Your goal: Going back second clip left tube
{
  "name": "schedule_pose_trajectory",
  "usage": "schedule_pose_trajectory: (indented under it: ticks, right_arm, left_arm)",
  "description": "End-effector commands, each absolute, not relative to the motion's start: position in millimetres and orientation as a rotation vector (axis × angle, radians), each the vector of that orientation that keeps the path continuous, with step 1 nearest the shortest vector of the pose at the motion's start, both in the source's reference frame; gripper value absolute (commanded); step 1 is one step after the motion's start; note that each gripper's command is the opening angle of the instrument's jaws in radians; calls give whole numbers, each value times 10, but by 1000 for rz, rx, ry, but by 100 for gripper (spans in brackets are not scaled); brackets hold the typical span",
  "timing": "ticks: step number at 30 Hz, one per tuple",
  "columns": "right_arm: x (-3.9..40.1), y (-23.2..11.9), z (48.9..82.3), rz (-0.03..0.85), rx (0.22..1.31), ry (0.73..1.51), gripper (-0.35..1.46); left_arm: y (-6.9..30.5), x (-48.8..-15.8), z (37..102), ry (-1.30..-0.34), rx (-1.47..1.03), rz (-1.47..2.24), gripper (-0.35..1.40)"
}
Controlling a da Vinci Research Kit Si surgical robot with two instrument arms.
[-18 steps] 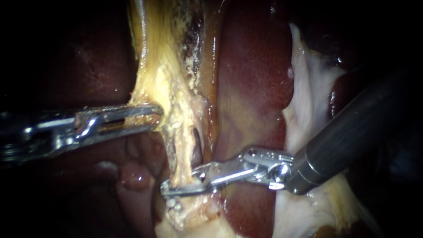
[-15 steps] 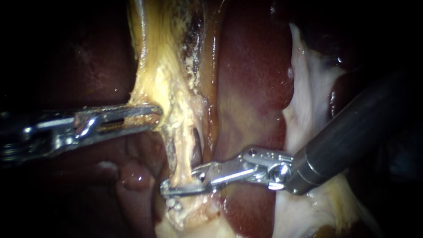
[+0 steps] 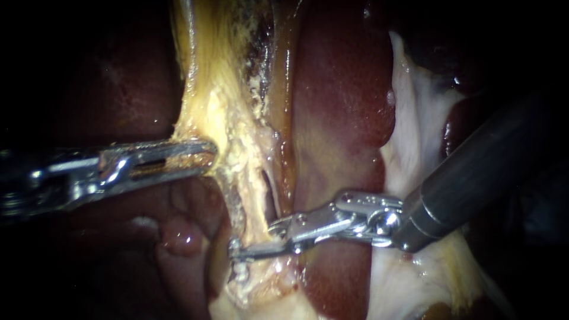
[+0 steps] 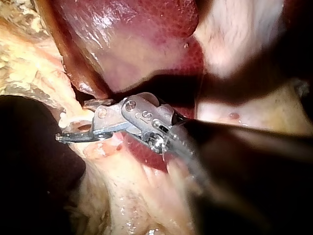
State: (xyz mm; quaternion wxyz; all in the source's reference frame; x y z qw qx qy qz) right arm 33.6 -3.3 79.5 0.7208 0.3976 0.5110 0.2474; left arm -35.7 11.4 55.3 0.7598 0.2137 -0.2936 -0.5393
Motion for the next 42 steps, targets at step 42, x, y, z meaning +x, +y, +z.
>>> schedule_pose_trajectory:
  ticks: [42]
  right_arm:
    - [207,41,693,271,504,1270,60]
  left_arm:
    - [102,-365,610,-626,447,-1154,-35]
